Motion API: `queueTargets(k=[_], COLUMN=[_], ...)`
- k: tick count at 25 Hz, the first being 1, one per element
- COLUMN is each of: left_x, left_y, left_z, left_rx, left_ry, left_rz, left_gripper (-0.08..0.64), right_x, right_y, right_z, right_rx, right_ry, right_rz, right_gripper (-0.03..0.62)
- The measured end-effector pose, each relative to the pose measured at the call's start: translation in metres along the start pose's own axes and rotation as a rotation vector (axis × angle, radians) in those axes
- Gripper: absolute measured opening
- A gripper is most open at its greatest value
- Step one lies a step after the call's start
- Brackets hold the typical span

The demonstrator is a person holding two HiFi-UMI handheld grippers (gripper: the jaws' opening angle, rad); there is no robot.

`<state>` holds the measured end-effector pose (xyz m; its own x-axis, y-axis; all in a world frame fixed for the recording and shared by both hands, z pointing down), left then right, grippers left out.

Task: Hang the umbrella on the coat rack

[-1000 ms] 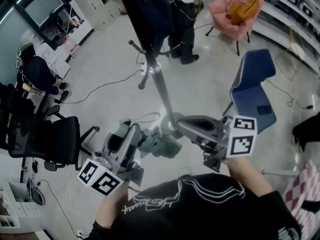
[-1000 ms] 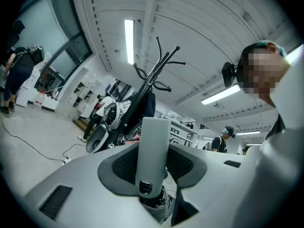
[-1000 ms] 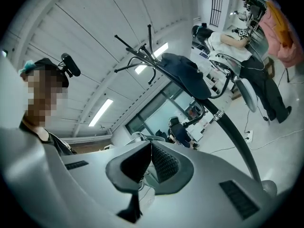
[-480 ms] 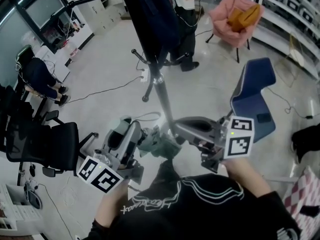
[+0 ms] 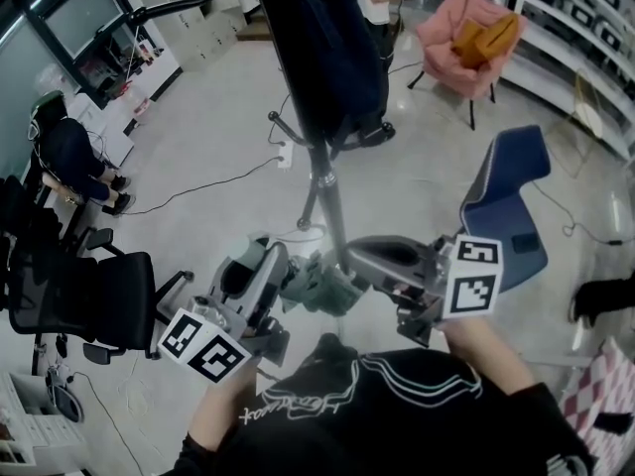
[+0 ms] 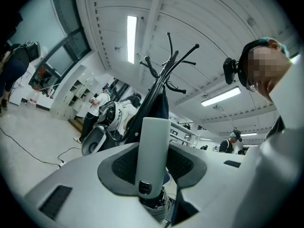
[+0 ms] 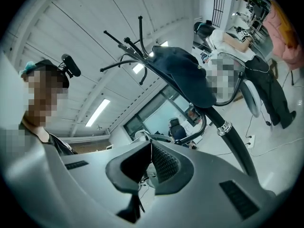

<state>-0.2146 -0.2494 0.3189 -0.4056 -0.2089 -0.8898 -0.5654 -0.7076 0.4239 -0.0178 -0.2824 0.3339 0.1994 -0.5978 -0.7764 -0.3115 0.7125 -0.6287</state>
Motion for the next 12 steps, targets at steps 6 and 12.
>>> queueTargets(k=[6, 12], left_x=[0.001, -0.002], left_y=[0.019, 0.029], left_z=[-0.005, -0.008], left_rx=[-0.002, -0.008], left_ry=[0.011, 0.026], left_rz=[0.017, 0.034], left_gripper=[0.152, 0.152], right_x=[0.008, 0.012], right_y=[-0.009, -0.015], right_z=[-0.014, -0.025], right_rx=[-0.011, -0.018], right_ry=[-0.001, 0.005], right_rz=[-0.007, -0.022], right_gripper=[0.014, 0.015])
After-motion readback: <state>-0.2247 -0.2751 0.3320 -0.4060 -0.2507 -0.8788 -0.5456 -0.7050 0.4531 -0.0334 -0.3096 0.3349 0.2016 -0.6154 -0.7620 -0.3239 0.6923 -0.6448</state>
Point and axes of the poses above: the fingertips, and each gripper's own axes: z backward along the fingers, y to its left, x out of its top, the point moved 6 cm from there along z, backward along the fingers, and after that the axes turned 15 degrees about -x, right-handed, at the moved point
